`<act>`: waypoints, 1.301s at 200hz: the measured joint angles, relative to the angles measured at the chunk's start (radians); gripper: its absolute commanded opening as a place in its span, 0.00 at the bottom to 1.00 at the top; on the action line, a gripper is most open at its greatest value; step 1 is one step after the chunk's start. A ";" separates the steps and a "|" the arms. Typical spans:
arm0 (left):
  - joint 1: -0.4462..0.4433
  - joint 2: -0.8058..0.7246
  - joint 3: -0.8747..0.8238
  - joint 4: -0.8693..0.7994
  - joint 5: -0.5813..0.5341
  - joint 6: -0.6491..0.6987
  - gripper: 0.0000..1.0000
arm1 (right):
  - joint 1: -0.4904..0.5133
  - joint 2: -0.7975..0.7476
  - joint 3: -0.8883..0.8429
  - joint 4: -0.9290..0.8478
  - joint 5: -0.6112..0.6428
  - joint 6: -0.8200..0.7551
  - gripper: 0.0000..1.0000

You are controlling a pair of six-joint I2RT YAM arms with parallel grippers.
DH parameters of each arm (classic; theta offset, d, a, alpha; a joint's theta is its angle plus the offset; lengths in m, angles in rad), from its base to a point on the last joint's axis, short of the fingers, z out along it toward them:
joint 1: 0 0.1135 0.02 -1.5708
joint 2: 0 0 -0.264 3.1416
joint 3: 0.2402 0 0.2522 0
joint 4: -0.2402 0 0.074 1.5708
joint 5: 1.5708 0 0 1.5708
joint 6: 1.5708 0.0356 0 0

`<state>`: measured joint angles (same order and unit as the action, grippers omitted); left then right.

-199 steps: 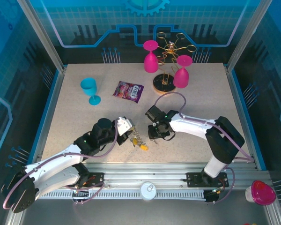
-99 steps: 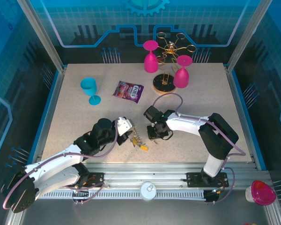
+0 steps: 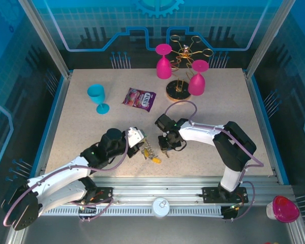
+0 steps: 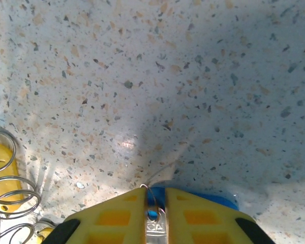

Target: Put the keys on the keyring

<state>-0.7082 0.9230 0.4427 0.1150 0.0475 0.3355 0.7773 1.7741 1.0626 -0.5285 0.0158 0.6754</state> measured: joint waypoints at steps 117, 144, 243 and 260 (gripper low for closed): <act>0.000 0.000 0.000 0.000 -0.003 0.004 0.00 | 0.000 0.025 0.040 0.011 -0.019 -0.007 0.12; 0.000 0.000 0.000 0.000 -0.003 0.005 0.00 | 0.000 0.054 0.062 0.005 -0.017 -0.018 0.14; 0.000 0.000 0.000 0.000 -0.003 0.006 0.00 | 0.000 0.065 0.077 -0.014 -0.009 -0.032 0.17; 0.000 0.000 0.000 0.000 -0.003 0.006 0.00 | 0.000 0.065 0.077 -0.025 0.001 -0.033 0.17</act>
<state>-0.7082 0.9230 0.4427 0.1154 0.0441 0.3420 0.7776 1.8389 1.1400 -0.5537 0.0166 0.6422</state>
